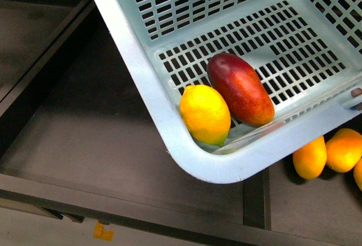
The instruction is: Pick lemon and mango into basket
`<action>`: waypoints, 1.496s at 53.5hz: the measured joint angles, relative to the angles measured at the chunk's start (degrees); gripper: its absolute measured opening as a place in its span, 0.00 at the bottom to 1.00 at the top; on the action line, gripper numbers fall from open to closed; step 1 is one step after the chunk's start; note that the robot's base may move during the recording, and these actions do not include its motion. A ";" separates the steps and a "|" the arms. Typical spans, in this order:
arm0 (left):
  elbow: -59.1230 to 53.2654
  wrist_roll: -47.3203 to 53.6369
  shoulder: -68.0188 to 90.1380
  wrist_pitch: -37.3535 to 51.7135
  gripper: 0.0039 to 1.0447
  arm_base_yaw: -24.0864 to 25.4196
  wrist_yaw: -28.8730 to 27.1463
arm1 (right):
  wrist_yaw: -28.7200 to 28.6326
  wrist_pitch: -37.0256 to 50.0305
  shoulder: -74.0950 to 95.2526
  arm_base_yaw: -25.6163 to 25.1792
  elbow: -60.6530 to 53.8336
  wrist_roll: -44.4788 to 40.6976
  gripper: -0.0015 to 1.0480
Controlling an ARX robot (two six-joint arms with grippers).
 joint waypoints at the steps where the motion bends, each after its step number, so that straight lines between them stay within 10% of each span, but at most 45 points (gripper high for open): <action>1: 0.00 -0.02 0.00 0.00 0.04 0.00 0.00 | 0.02 -0.52 -0.83 0.00 -0.28 0.00 0.02; 76: 0.00 -0.07 0.00 0.00 0.04 0.07 0.04 | 0.15 -29.44 -34.23 0.13 -3.52 -0.02 0.02; 80: 0.00 0.13 0.00 0.00 0.04 0.07 0.00 | 0.15 -29.44 -34.25 0.13 -3.52 -0.13 0.14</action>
